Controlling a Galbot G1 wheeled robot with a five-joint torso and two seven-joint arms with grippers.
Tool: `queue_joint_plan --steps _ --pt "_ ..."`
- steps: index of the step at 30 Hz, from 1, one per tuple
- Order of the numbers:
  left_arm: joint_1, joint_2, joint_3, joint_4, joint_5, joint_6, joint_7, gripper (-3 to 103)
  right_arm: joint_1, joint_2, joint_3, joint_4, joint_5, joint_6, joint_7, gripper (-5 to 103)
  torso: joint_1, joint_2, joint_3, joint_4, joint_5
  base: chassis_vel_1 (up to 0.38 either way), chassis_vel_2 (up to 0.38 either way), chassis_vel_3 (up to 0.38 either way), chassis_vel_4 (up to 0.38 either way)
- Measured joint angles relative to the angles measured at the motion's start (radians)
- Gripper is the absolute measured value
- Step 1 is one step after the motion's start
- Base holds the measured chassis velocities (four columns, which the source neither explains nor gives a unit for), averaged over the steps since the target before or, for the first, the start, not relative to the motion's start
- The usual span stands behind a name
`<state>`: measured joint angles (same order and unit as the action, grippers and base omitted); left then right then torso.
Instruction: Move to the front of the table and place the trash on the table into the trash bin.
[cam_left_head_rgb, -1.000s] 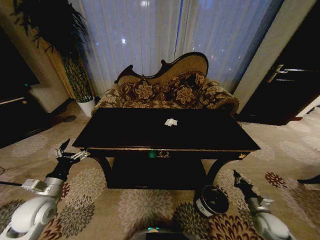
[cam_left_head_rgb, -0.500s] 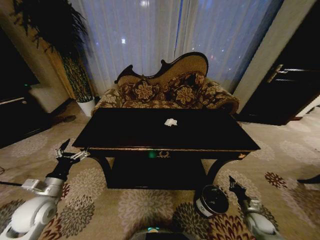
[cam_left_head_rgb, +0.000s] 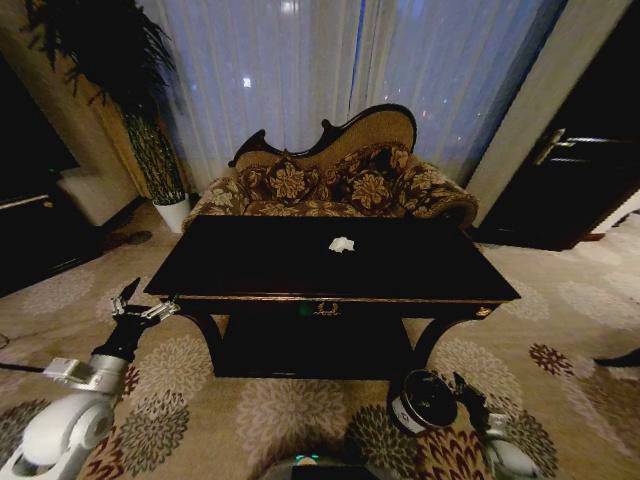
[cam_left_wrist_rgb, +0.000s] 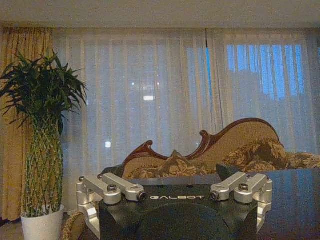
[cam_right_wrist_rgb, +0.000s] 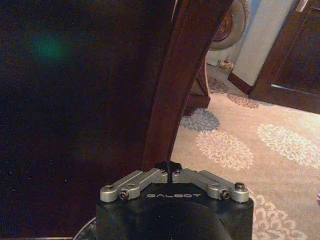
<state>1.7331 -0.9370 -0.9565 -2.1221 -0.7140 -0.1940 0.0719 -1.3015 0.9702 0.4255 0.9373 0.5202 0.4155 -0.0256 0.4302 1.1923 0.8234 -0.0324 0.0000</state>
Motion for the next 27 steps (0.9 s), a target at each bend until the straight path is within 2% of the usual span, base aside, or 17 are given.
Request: queue_joint_plan --steps 6,20,21,23,24,26,27 --pt "0.000 0.000 0.000 0.000 0.000 0.000 0.000 100 0.090 0.006 -0.063 -0.068 -0.018 0.008 0.005 0 0.000 0.000 0.000 0.0002 0.0002 0.000 0.000 0.000 0.000" --pt "0.000 0.000 0.000 0.000 0.000 0.000 0.000 100 0.112 0.036 -0.080 -0.103 -0.039 0.002 0.017 -1 0.000 0.000 0.000 0.0000 -0.0002 0.000 0.000 0.000 0.000" --pt "0.000 0.000 0.000 0.000 0.000 0.000 0.000 100 0.112 0.036 -0.081 -0.101 -0.039 -0.003 0.017 4 0.000 0.000 0.000 0.0001 -0.0001 0.000 0.000 0.000 0.000" --pt "0.000 0.000 0.000 0.000 0.000 0.000 0.000 100 0.113 0.036 -0.081 -0.101 -0.040 -0.006 0.019 4 0.000 0.000 0.000 0.0001 -0.0001 0.000 0.000 0.000 0.000" --pt "0.000 0.000 0.000 0.000 0.000 0.000 0.000 100 0.116 0.039 -0.081 -0.103 -0.042 -0.008 0.025 15 0.000 0.000 0.000 0.0001 0.0000 0.000 0.000 0.000 0.000" --pt "0.000 0.000 0.000 0.000 0.000 0.000 0.000 100 0.116 0.039 -0.081 -0.103 -0.042 -0.009 0.027 15 0.000 0.000 0.000 0.0001 0.0000 0.000 0.000 0.000 0.000" --pt "0.000 0.000 0.000 0.000 0.000 0.000 0.000 100 0.116 0.040 -0.080 -0.103 -0.042 -0.011 0.029 25 0.000 0.000 0.000 0.0000 0.0000 0.000 0.000 0.000 0.000"
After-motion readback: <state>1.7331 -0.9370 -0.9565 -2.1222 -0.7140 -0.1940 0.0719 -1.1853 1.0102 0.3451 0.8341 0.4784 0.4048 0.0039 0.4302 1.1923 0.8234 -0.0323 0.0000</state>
